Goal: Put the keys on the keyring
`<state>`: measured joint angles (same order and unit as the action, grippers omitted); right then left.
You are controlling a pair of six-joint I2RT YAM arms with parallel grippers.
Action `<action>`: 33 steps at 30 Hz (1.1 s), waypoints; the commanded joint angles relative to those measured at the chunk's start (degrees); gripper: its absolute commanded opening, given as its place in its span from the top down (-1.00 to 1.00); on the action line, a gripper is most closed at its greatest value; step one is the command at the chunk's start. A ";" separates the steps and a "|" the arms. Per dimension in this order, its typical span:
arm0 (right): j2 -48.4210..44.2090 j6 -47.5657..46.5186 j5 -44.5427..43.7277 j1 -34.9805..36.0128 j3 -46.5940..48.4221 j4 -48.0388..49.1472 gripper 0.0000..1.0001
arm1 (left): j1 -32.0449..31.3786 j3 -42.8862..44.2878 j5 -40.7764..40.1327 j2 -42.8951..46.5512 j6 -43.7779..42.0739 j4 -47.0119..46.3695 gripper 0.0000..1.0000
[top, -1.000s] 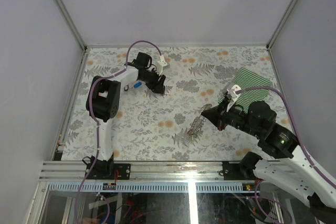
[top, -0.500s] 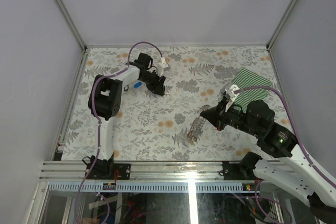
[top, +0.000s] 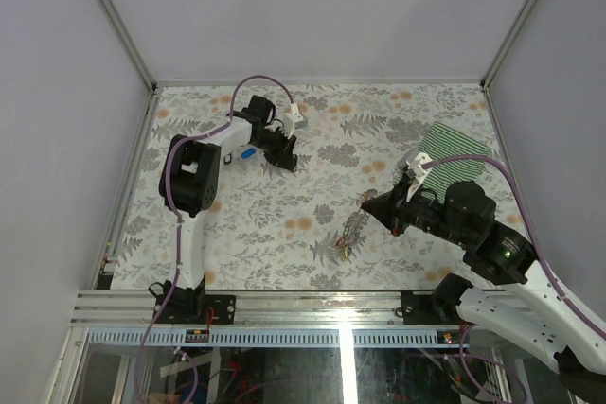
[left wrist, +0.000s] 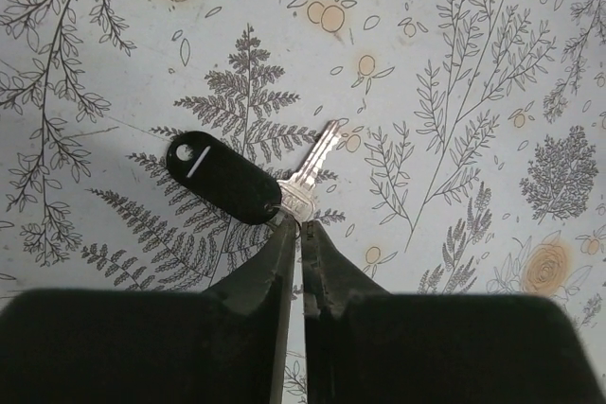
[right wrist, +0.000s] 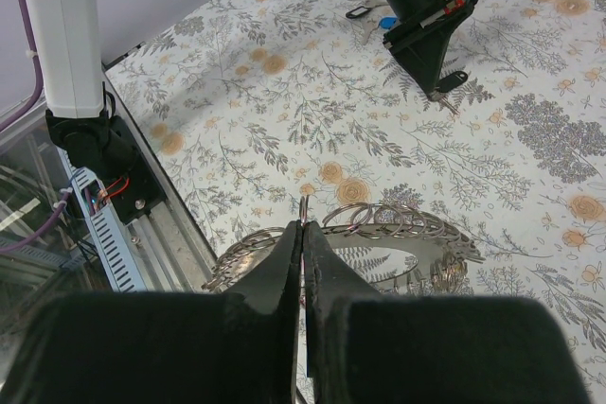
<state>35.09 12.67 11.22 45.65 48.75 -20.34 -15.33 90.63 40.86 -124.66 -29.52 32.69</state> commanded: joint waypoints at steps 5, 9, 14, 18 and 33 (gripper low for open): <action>-1.68 0.64 0.16 0.23 1.48 4.89 1.00 | -0.05 1.33 3.09 3.65 -0.58 0.45 1.00; -2.16 0.60 0.03 0.27 1.52 4.79 1.00 | -0.06 0.64 3.37 5.37 -0.18 0.45 1.00; -2.63 0.11 -0.79 0.23 1.61 4.15 1.00 | -0.20 -0.55 4.35 8.44 0.77 0.53 1.00; -3.07 -0.41 -1.28 0.26 1.24 4.16 1.00 | -0.86 -1.64 4.85 11.64 1.91 0.53 1.00; -2.26 -5.53 1.27 0.23 4.01 2.99 1.00 | -6.47 -12.73 5.22 30.61 9.37 -4.99 1.00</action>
<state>33.19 9.15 11.73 45.65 48.90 -20.95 -20.32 80.97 44.27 -98.72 -24.05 31.48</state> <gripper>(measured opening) 0.010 0.008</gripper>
